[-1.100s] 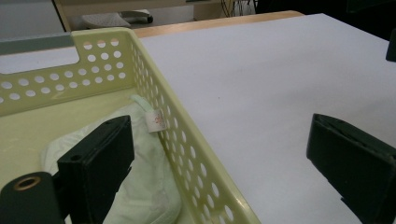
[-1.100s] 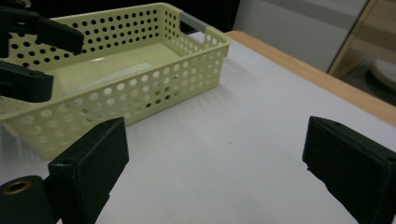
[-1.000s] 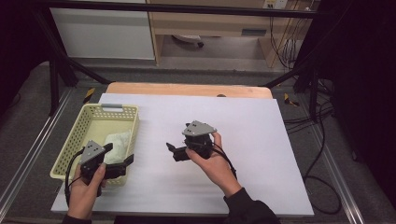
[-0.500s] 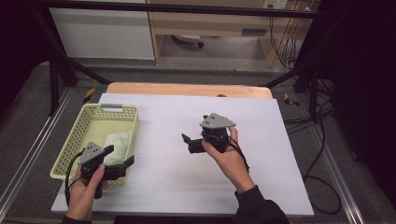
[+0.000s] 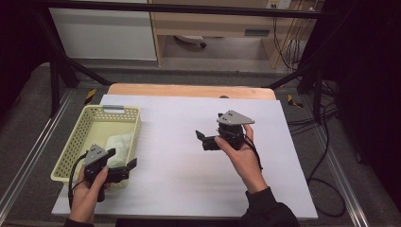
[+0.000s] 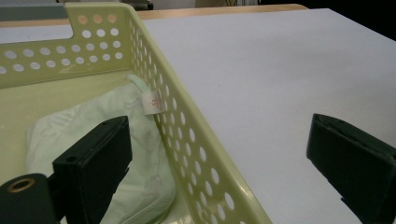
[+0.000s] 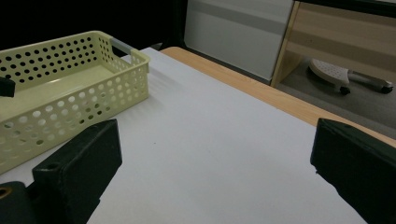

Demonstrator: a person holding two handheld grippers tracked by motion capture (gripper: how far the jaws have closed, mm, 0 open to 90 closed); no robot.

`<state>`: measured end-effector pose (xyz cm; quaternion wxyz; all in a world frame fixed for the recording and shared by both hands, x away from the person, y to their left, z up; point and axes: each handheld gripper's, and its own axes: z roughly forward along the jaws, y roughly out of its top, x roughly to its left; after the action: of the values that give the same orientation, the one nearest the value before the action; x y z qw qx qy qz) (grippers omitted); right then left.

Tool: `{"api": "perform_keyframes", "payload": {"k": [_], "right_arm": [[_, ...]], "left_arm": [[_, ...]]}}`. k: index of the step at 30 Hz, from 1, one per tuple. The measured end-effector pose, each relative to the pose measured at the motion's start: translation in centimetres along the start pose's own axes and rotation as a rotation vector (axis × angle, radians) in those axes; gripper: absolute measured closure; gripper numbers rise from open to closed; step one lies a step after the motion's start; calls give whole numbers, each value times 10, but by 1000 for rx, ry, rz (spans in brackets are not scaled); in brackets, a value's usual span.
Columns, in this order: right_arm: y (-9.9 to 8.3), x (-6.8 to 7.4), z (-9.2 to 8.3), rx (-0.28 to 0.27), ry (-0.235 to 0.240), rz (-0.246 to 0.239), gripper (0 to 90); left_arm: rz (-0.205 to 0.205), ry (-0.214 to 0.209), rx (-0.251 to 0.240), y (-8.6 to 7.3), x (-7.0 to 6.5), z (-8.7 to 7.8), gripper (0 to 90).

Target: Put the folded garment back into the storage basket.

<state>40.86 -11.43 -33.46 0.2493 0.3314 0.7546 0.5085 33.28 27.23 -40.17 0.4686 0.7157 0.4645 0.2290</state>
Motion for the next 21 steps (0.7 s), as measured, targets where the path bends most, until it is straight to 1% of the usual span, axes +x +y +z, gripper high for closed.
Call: {"api": "perform_keyframes", "payload": {"k": [2,7,9,12,14,17,19,20,21], "right_arm": [[1,-4,-3,-13,-9,3,24],[6,-13,-15,-46,-44,20,23],[6,-16,-21,-58,-45,21,21],[4,-21,-27,-51,-60,25,23],[3,-24,-31,-51,-70,36,23],[1,-30,-38,-43,-82,46,29],[0,-34,-43,-44,-109,53,38],[0,-36,-45,-48,-120,60,38],[-1,-38,-48,-51,-123,65,38]], "left_arm": [[0,-7,1,0,0,0,60],[-3,-6,4,0,1,0,57],[-1,-3,7,0,0,0,58],[-8,16,1,0,1,-1,60],[-17,17,-1,0,2,-1,62],[-15,26,-3,-1,3,-2,61],[-7,27,-2,-1,2,-1,53],[-9,26,-2,-1,2,-1,54],[-10,27,-3,-1,2,-1,53]]}}
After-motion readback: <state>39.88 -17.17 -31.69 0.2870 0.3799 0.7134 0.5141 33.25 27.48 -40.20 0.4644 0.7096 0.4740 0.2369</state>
